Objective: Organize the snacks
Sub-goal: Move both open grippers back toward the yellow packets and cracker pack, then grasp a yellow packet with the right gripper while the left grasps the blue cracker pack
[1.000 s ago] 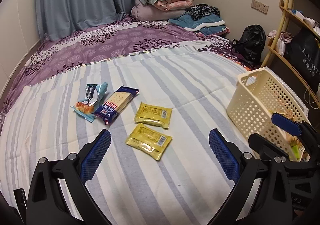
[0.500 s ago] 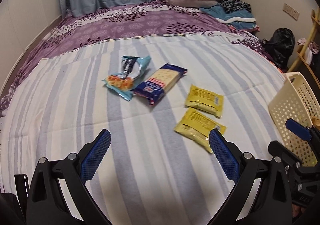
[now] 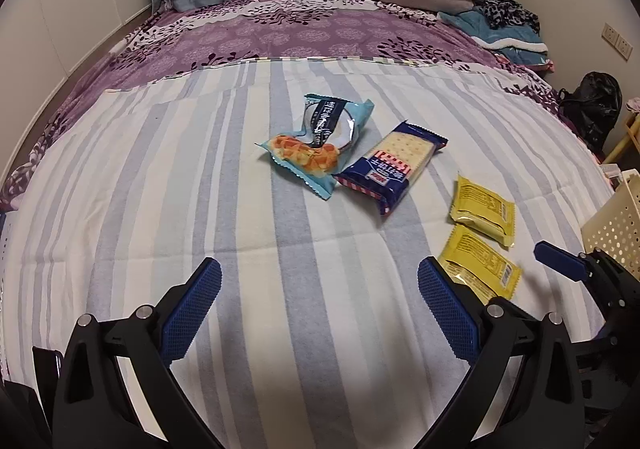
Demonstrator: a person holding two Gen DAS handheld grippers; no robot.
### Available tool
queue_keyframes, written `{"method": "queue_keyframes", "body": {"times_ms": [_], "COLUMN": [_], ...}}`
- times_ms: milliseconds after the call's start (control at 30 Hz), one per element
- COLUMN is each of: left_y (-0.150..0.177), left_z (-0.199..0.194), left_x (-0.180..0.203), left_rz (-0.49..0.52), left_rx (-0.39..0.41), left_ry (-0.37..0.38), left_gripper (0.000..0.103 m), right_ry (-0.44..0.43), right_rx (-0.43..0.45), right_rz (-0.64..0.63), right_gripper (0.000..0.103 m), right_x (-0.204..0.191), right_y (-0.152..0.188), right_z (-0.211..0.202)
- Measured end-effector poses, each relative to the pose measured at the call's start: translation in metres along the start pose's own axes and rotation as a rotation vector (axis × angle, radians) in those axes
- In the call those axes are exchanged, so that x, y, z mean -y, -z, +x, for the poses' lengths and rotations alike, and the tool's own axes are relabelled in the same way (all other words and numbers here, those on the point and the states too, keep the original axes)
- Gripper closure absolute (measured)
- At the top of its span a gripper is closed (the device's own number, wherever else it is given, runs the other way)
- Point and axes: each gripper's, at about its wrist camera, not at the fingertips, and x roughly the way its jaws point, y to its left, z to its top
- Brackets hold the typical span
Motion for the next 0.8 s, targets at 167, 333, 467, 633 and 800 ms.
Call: {"method": "queue_keyframes", "body": {"times_ms": [167,333,467,633,800], "left_y": [-0.003,-0.007,-0.011,-0.017,-0.028], "left_z": [0.005,0.011,0.016,0.024,0.033], "left_x": [-0.007,-0.011,-0.009,-0.004,0.007], "left_rz": [0.0,-0.003,0.006,0.024,0.046], "left_rx": [-0.004,-0.01,-0.014,-0.021,-0.034], "left_ry": [-0.01,-0.019,-0.025,-0.018,0.039], "left_gripper": [0.003,0.003,0.003,0.003,0.003], "right_ry": [-0.009,0.019,0.059,0.063,0.084], "right_rx": [-0.055,-0.065,-0.063,-0.054,-0.047], "right_rz": [-0.048,-0.089,-0.108,-0.063,-0.019], "right_gripper": [0.026,0.034,0.047,0.055,0.056], "right_x": [-0.004,-0.011,-0.011,0.0,0.011], "right_y": [-0.003,-0.007,-0.008,-0.007,-0.005], "right_z": [0.022,0.029,0.028,0.023,0.02]}}
